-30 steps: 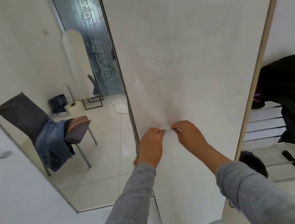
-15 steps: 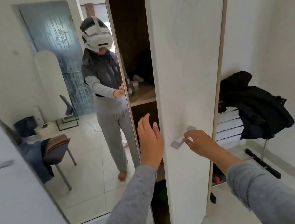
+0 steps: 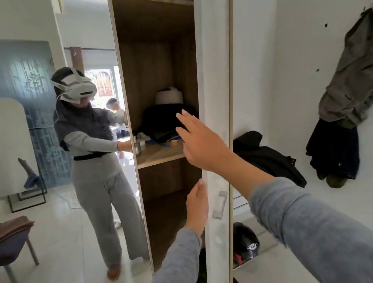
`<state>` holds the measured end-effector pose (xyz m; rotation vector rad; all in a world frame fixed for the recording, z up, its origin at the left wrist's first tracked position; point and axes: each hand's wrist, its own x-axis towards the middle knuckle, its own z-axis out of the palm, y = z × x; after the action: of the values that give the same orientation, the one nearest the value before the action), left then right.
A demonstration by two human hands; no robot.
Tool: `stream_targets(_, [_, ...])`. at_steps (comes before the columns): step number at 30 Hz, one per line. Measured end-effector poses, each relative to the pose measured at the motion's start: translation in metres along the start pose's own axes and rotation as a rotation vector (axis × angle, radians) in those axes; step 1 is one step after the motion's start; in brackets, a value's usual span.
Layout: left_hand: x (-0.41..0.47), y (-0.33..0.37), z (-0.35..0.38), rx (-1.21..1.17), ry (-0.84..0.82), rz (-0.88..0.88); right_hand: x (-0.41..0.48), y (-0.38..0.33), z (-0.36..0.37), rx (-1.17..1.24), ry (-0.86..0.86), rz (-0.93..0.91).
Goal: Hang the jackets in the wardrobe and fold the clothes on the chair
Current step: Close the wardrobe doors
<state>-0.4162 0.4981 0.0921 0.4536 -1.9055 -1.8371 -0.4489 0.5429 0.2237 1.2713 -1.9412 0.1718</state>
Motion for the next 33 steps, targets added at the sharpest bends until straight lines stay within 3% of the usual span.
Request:
stream_targets(7, [-0.011,0.029,0.036,0.037,-0.130,-0.030,-0.029,0.028,0.002,-0.273,-0.158,0.067])
stream_targets(12, [-0.018,0.039,0.081,-0.070,-0.233,0.031,-0.063,0.061,0.000,-0.589,-0.181,0.124])
stream_targets(17, [-0.011,0.033,0.132,-0.115,-0.291,0.081,-0.091,0.098,-0.011,-0.711,-0.266,0.179])
stream_targets(21, [-0.002,0.030,0.178,-0.006,-0.300,0.196,-0.113,0.138,-0.016,-0.753,-0.302,0.252])
stream_targets(28, [0.020,0.027,0.236,0.191,-0.295,0.220,-0.143,0.207,-0.020,-0.718,-0.169,0.221])
stream_targets(33, [0.060,0.022,0.282,0.339,-0.277,0.371,-0.163,0.269,-0.014,-0.700,-0.134,0.244])
